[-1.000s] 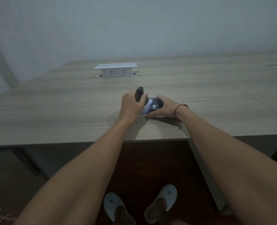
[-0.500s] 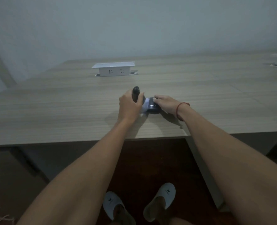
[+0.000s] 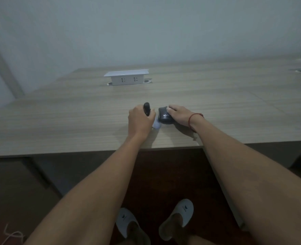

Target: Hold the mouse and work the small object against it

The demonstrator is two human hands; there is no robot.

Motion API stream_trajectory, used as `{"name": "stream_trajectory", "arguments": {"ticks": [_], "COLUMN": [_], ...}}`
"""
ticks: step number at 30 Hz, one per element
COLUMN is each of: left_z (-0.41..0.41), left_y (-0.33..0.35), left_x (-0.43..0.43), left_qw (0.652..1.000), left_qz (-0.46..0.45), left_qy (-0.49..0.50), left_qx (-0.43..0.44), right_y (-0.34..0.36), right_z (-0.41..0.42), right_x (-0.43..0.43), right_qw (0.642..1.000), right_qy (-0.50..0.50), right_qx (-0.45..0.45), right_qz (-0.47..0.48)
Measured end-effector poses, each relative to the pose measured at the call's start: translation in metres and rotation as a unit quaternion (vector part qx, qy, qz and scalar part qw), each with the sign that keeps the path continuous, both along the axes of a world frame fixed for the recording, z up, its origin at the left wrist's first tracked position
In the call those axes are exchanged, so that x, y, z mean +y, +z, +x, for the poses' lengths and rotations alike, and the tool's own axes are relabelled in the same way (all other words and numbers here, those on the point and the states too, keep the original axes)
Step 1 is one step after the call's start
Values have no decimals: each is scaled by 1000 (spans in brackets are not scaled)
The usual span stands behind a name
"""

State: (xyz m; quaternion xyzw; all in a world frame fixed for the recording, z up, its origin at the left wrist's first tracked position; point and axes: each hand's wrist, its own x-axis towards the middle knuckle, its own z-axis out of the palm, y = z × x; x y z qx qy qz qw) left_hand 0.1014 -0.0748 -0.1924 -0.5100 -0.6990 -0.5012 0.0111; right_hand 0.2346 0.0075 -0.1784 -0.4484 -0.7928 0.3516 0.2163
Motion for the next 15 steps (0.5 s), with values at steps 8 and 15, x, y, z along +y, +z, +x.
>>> {"name": "stream_trajectory", "arguments": {"ticks": [8,15], "left_z": [4,-13], "left_y": [16,8], "left_x": [7,10], "left_qw": [996,996], "left_qz": [71,81], "left_qy": [-49,-9], "left_qx": [-13,-47], "right_y": [-3,-6], "right_z": [-1,-4], "right_x": [-2,-1], "right_qw": [1000,999], "right_qy": [8,-11], "right_qx": [9,39], "right_qz": [0,-15]}}
